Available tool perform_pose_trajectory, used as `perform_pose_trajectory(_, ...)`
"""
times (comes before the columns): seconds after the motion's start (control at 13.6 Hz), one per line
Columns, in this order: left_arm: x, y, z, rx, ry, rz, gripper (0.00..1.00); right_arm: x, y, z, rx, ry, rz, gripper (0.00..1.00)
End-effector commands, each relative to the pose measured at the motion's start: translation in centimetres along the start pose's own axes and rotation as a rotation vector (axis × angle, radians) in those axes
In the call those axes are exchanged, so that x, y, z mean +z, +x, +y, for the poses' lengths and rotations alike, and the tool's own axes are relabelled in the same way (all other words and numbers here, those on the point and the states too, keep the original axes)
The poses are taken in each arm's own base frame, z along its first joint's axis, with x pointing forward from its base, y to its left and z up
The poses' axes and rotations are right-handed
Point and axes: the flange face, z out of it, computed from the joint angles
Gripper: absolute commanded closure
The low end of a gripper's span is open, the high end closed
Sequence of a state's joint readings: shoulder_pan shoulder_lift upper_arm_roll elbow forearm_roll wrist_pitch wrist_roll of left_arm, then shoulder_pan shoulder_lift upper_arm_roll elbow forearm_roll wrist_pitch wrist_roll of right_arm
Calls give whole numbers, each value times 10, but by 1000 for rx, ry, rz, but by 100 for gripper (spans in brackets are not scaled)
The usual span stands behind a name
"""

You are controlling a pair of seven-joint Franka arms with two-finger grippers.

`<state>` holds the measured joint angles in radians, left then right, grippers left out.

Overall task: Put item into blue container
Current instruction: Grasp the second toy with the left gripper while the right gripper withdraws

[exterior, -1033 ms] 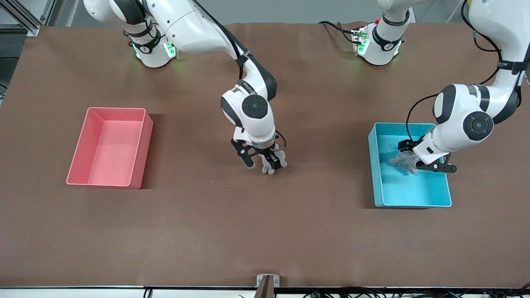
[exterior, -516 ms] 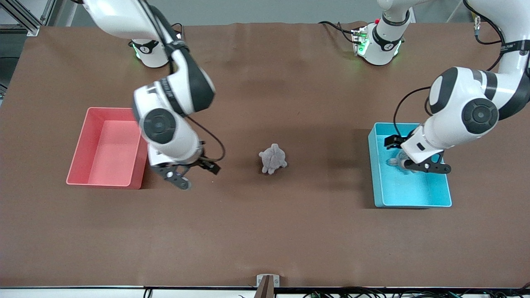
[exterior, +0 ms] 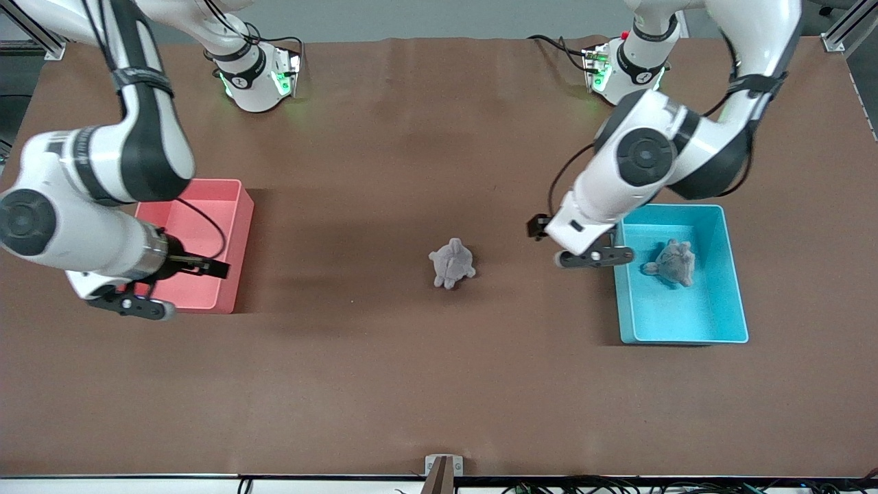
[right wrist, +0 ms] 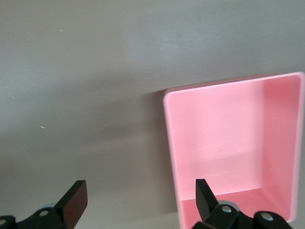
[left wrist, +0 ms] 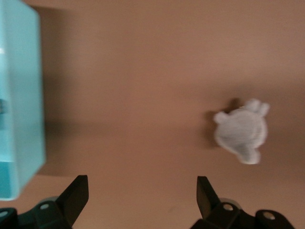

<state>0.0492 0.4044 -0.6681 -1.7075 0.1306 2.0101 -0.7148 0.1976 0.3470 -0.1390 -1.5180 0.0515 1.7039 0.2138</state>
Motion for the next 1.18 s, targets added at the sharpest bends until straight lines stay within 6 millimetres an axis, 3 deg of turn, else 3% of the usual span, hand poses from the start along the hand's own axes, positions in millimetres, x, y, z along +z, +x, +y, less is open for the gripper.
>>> perform_pose_trajectory(0.0, 34, 1, 55, -37, -90, 5, 0, -12, -8, 48, -85, -8, -4, 0)
perform_pose_trajectory(0.15, 66, -4, 83, -31, -140, 41, 0, -23, -7, 77, -85, -66, 2, 0)
perform_pose_trajectory(0.37, 114, -9, 110, -43, -206, 82, 0, -29, -5, 101, -50, -67, -6, 0)
perform_pose_trajectory(0.74, 179, -16, 131, -58, -113, 143, 0, -49, 0, 95, -61, -74, 7, 0)
perform_pose_trajectory(0.89, 198, -14, 131, -72, -108, 122, 0, -44, 4, 99, -53, -60, 12, 0)
perform_pose_trajectory(1.03, 211, -17, 130, -84, -98, 106, 0, -43, 3, 88, -69, -56, 8, 0)
perform_pose_trajectory(1.11, 214, -21, 134, -83, -97, 102, 5, -41, 3, 88, -72, -56, 6, 0)
